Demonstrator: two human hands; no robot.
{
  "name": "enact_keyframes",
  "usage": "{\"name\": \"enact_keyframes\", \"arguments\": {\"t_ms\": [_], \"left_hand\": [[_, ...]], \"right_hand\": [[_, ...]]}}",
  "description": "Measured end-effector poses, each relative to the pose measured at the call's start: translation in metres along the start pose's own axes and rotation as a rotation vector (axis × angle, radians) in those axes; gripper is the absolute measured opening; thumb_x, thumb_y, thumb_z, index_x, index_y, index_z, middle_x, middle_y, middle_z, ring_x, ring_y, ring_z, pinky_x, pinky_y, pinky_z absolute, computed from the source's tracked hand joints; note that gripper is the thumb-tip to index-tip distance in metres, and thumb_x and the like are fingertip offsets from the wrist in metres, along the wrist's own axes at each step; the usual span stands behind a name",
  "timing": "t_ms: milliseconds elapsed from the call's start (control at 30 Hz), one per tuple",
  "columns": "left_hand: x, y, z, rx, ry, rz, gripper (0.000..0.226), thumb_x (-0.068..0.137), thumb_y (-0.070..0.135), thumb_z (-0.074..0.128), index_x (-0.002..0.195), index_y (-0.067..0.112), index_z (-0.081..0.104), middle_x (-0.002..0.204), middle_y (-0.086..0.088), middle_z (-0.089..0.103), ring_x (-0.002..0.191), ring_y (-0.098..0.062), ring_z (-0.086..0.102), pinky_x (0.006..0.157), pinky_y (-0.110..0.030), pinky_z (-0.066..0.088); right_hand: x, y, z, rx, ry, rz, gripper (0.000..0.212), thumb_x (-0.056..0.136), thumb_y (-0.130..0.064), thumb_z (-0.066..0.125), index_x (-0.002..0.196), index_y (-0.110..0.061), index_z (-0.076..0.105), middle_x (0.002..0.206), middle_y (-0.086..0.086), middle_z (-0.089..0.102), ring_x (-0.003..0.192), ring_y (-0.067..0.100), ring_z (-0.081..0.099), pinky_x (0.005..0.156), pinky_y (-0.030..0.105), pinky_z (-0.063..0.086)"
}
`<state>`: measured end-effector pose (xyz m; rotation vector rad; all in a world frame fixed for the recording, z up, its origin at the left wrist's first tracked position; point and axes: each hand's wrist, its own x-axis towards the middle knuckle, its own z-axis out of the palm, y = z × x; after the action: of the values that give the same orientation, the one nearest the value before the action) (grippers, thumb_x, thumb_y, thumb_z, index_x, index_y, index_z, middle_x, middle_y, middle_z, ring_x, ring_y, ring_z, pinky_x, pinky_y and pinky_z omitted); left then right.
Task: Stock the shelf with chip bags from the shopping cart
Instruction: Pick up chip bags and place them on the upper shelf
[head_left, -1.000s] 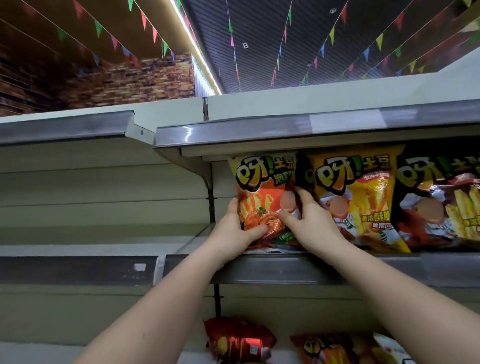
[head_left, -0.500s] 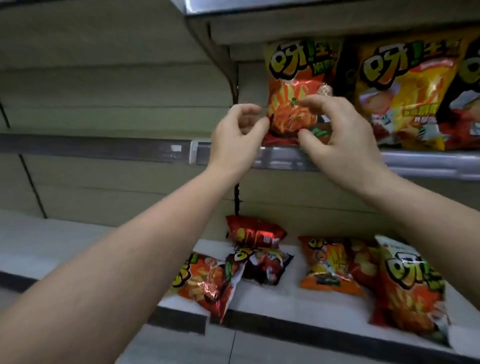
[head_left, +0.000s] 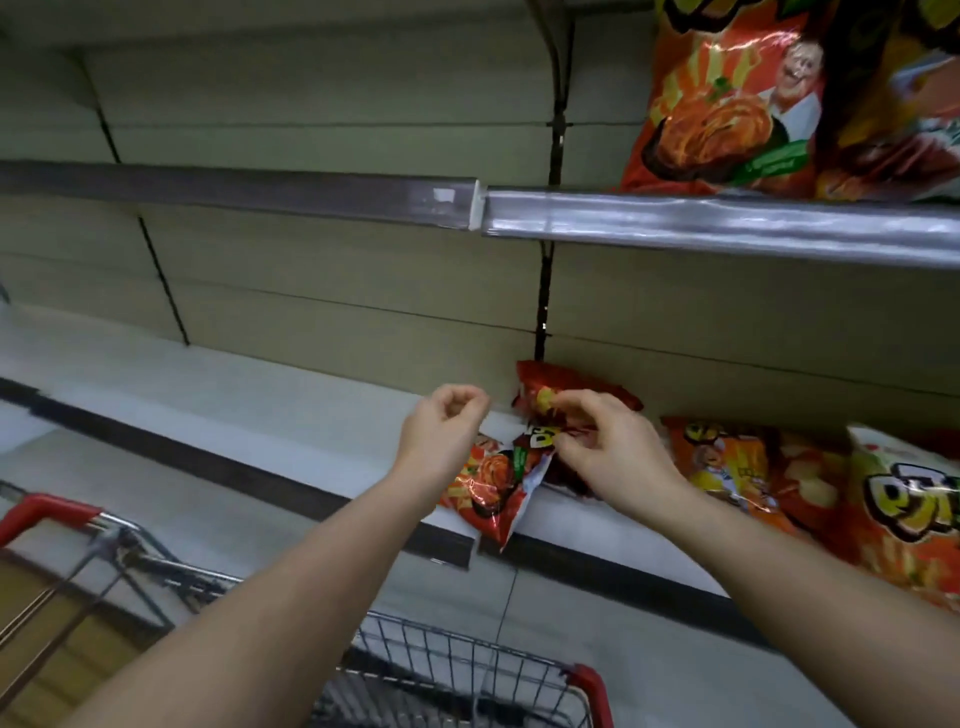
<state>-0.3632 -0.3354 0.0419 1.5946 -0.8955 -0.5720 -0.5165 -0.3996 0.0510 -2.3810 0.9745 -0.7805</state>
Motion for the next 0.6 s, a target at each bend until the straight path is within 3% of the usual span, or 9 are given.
{"name": "enact_keyframes", "arguments": {"t_ms": [67, 167, 333, 600], "left_hand": [[0.001, -0.019, 0.001, 0.023, 0.003, -0.093, 0.011, 0.094, 0.027, 0.056, 0.083, 0.029, 0.057, 0.095, 0.003, 0.063, 0.096, -0.019, 0.058, 0.084, -0.031, 0.047], [0.004, -0.043, 0.003, 0.086, 0.023, -0.203, 0.006, 0.092, 0.032, 0.056, 0.091, 0.027, 0.059, 0.111, -0.004, 0.064, 0.104, -0.023, 0.058, 0.098, -0.039, 0.045], [0.012, -0.073, 0.015, 0.023, 0.05, -0.336, 0.033, 0.095, 0.025, 0.054, 0.125, 0.01, 0.053, 0.113, -0.004, 0.054, 0.097, -0.018, 0.05, 0.081, -0.027, 0.037], [0.026, -0.098, 0.027, -0.027, 0.122, -0.455, 0.038, 0.095, 0.026, 0.054, 0.129, 0.009, 0.05, 0.124, -0.009, 0.057, 0.108, -0.022, 0.054, 0.087, -0.03, 0.041]], "right_hand": [[0.003, 0.011, 0.015, 0.019, -0.053, 0.061, 0.039, 0.091, -0.013, 0.055, 0.13, -0.018, 0.052, 0.13, 0.004, 0.052, 0.118, 0.016, 0.05, 0.095, 0.023, 0.039], [0.01, 0.026, 0.034, 0.021, -0.12, 0.112, 0.041, 0.09, -0.013, 0.055, 0.131, -0.015, 0.051, 0.131, 0.005, 0.053, 0.119, 0.018, 0.05, 0.094, 0.025, 0.038], [0.023, 0.049, 0.067, 0.028, -0.249, 0.175, 0.046, 0.092, -0.018, 0.054, 0.137, -0.013, 0.044, 0.138, 0.005, 0.05, 0.124, 0.019, 0.048, 0.098, 0.027, 0.038], [0.063, 0.068, 0.098, -0.053, -0.26, 0.176, 0.049, 0.091, -0.023, 0.055, 0.137, -0.01, 0.043, 0.137, 0.01, 0.049, 0.123, 0.024, 0.048, 0.097, 0.031, 0.039]]}}
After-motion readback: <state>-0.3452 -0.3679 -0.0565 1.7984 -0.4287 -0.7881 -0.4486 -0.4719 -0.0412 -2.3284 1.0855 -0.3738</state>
